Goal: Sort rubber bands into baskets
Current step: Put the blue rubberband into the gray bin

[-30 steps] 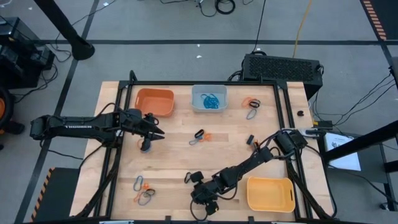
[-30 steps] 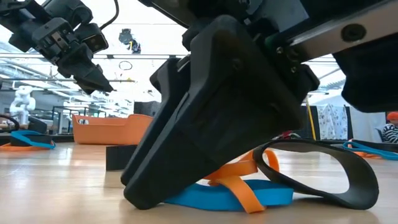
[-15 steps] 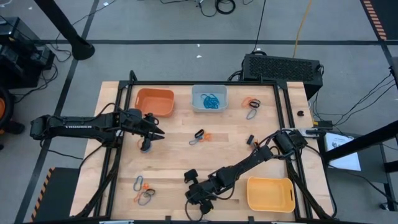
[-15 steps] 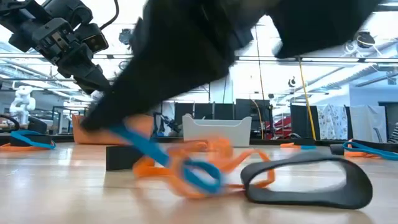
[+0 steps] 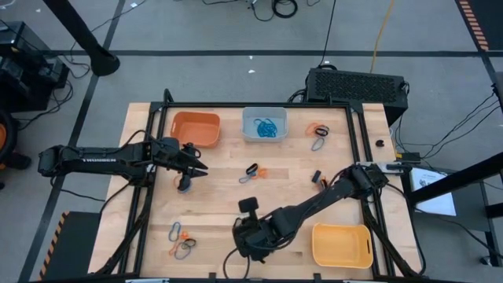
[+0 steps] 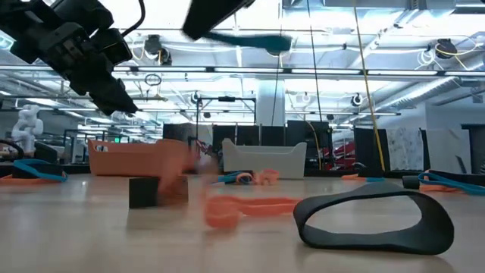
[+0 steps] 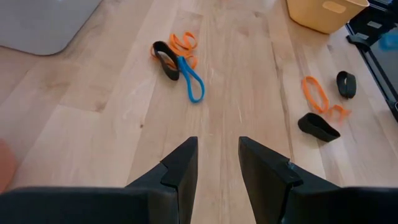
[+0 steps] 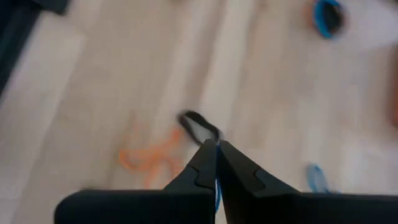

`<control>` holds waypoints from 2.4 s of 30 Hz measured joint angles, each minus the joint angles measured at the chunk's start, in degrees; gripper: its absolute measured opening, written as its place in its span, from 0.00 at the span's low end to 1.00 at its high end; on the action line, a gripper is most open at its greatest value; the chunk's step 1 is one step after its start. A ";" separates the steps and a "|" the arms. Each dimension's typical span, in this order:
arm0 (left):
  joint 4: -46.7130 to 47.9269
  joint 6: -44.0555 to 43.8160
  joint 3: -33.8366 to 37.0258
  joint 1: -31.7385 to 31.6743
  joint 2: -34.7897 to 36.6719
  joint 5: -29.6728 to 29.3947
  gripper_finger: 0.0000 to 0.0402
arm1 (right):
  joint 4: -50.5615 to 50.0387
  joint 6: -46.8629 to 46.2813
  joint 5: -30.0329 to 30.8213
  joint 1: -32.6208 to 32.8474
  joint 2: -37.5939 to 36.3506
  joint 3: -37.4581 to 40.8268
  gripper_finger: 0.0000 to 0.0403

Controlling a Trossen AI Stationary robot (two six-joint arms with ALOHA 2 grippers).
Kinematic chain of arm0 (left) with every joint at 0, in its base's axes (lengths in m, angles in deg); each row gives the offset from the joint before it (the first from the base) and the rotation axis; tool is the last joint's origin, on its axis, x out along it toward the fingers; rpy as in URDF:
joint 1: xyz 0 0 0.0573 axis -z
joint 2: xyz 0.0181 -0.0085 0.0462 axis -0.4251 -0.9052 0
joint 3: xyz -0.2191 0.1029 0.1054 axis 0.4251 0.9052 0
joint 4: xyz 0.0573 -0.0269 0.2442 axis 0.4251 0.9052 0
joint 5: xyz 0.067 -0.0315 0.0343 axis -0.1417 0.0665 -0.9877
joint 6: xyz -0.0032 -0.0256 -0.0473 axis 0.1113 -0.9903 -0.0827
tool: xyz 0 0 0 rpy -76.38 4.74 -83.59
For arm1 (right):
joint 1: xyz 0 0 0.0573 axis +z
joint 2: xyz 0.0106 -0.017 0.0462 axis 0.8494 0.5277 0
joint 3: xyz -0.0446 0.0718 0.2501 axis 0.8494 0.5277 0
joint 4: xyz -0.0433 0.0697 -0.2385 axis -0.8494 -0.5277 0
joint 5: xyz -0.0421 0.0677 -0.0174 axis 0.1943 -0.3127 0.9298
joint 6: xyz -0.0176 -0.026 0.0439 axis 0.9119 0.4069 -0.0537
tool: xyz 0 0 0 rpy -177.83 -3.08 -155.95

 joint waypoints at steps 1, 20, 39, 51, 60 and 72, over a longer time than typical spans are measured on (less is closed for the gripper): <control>0.00 0.00 0.00 0.00 0.00 0.00 0.31 | -2.06 -0.99 1.99 0.35 -0.03 -0.95 0.00; 6.45 -6.05 0.03 0.00 0.00 0.01 0.31 | -29.76 6.21 18.86 -15.23 -1.59 -3.17 0.00; 5.15 -5.61 0.04 0.00 0.00 -4.27 0.31 | -16.27 8.37 -5.09 -55.47 -1.75 -2.17 0.00; 3.87 -3.74 0.04 0.00 0.00 -4.35 0.31 | -13.58 16.19 -12.44 -57.89 -1.74 -2.17 0.13; -4.66 0.59 0.04 0.00 0.02 -4.64 0.31 | -14.17 17.66 -14.68 -58.25 -1.74 -2.17 0.33; -4.29 1.64 0.04 0.00 0.02 -4.62 0.31 | -34.71 17.44 -16.01 -61.64 -2.26 -2.06 0.42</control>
